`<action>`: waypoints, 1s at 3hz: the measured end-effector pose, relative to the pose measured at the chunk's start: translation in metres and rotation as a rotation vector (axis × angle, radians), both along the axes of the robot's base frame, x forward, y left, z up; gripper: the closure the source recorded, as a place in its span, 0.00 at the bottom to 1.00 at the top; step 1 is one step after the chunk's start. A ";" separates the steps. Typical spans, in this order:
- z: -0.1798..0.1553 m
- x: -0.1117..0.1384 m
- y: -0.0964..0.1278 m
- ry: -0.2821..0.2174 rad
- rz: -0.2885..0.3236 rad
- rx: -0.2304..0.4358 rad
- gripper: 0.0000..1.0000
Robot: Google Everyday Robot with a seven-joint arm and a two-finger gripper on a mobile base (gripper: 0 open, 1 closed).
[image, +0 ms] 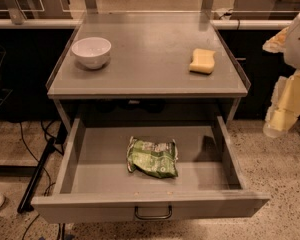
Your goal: Pick green jalapeno chip bag from top drawer and place on counter
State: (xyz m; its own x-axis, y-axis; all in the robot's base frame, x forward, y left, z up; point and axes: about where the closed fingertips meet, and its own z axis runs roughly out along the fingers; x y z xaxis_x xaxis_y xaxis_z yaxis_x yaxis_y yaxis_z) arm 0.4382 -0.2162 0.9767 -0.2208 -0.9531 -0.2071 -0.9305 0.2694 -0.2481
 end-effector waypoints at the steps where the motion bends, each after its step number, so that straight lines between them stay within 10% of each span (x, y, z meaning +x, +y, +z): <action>1: 0.000 0.000 0.000 0.000 0.000 0.000 0.00; 3: -0.014 0.004 0.052 0.015 0.067 0.006 0.00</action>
Offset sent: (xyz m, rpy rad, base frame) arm 0.0080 0.0503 -0.0191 -0.0089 0.0323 0.0919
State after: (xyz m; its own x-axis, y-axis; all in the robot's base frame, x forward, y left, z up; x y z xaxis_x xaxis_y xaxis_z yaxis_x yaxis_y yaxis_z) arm 0.4423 -0.1645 0.9627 -0.1600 -0.9644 -0.2104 -0.9500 0.2084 -0.2327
